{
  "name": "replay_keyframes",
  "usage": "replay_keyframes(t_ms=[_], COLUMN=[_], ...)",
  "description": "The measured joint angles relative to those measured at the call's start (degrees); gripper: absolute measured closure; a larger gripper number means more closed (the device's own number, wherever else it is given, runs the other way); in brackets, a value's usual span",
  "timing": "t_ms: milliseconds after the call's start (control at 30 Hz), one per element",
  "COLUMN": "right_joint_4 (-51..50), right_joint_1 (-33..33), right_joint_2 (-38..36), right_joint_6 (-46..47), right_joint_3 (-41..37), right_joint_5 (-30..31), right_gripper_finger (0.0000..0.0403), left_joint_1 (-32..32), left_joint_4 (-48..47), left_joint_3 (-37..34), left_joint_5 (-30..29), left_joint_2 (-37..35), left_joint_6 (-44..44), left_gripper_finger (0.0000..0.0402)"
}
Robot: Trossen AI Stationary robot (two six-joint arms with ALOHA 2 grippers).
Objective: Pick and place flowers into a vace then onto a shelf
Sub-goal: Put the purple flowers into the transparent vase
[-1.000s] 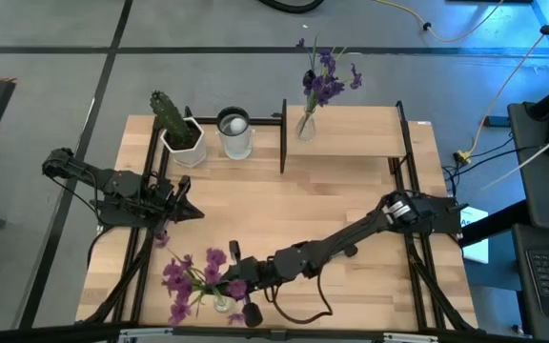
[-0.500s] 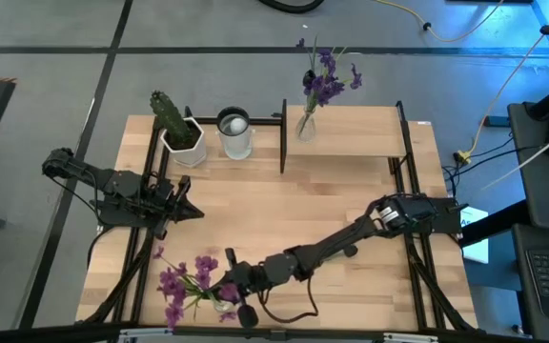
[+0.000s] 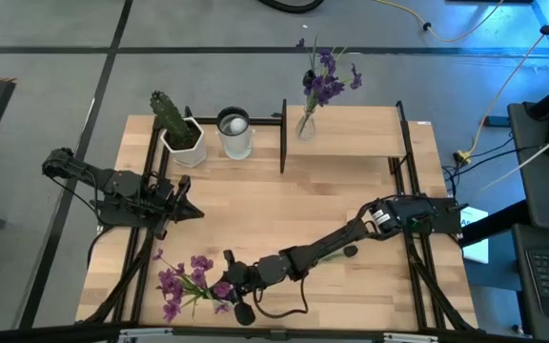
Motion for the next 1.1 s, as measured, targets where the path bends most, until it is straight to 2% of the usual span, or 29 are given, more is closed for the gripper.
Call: replay_keyframes(t_ms=[467,833,1100], right_joint_4=[1.04,-0.81,-4.65], right_joint_1=[-0.2,-0.3,-0.37], right_joint_2=[0.02,-0.03,-0.07], right_joint_6=[1.69,-1.71,-1.69], right_joint_3=[-4.63,-4.61,-4.57], right_joint_5=[-0.39,-0.37,-0.19], right_gripper_finger=[0.0389,0.0389,0.0389], left_joint_1=[0.0,0.02,0.02], left_joint_4=[-0.01,-0.02,-0.02], left_joint_3=[0.0,0.0,0.0], left_joint_5=[-0.2,-0.37,-4.68], left_joint_2=[-0.01,-0.01,0.0], left_joint_6=[0.0,0.0,0.02], left_gripper_finger=[0.0396,0.0398,0.0398])
